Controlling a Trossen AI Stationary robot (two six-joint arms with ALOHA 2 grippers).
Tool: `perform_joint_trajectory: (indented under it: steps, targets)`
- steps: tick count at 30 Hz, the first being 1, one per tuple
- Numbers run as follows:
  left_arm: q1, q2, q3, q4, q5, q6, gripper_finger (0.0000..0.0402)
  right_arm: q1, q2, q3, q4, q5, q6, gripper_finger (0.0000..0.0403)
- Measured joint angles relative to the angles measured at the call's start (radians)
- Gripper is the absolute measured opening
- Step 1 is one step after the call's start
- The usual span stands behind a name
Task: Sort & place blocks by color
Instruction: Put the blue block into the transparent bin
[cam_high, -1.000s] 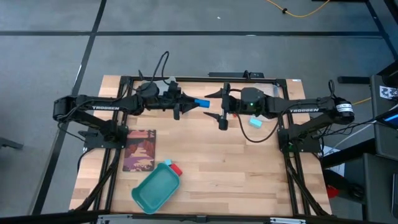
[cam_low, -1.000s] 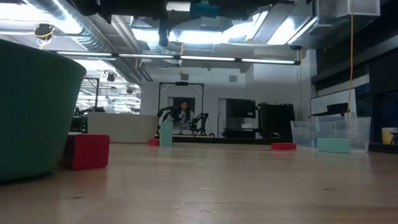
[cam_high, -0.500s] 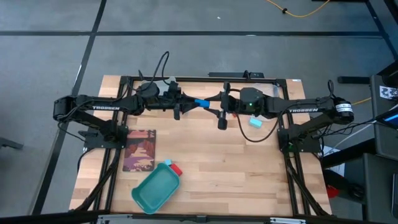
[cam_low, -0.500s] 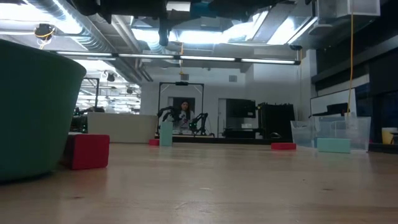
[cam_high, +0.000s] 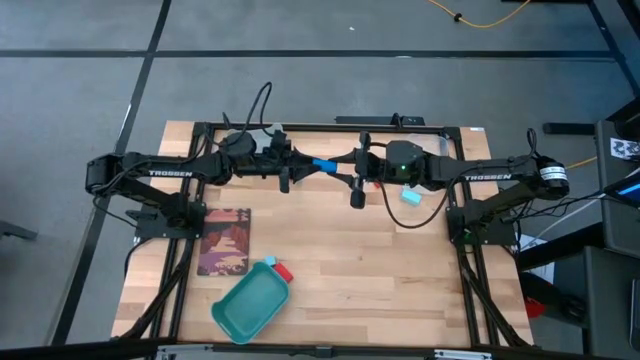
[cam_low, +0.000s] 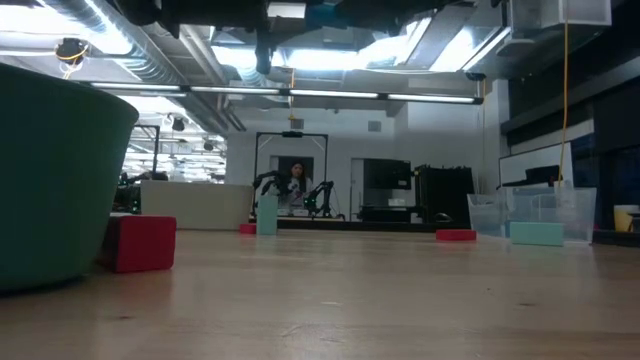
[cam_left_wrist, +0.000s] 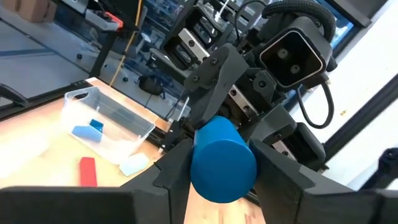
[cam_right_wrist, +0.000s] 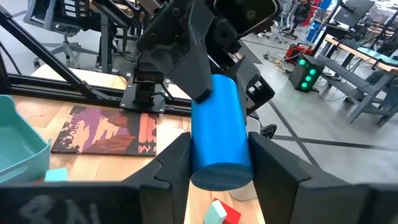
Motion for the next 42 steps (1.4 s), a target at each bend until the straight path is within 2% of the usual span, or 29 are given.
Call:
perform_joint_trajectory:
  steps: [10, 16, 22, 26, 34, 38, 42]
  targets:
    - [0.048, -0.001, 0.000, -0.016, 0.130, 0.005, 0.0197, 0.000, -0.002, 0.000, -0.018, 0.004, -0.001, 0.0138]
    - [0.088, -0.055, -0.001, -0.113, 0.233, 0.053, 0.0206, -0.002, -0.088, -0.001, -0.186, 0.047, 0.018, 0.0138]
    - [0.121, -0.182, -0.001, -0.276, 0.171, 0.265, 0.0207, -0.041, -0.253, -0.001, -0.515, 0.108, 0.116, 0.0138]
    - [0.134, -0.254, -0.001, -0.312, 0.105, 0.346, 0.0207, -0.063, -0.381, -0.023, -0.626, 0.112, 0.220, 0.0138]
    - [0.132, -0.370, -0.002, -0.413, -0.010, 0.419, 0.0207, -0.059, -0.681, -0.196, -0.608, 0.153, 0.435, 0.0138]
    - [0.132, -0.416, -0.031, -0.409, -0.032, 0.431, 0.0207, -0.045, -0.784, -0.288, -0.495, 0.138, 0.476, 0.0138]
    - [0.131, -0.441, -0.073, -0.399, -0.035, 0.411, 0.0208, -0.044, -0.824, -0.352, -0.335, 0.075, 0.499, 0.0138]
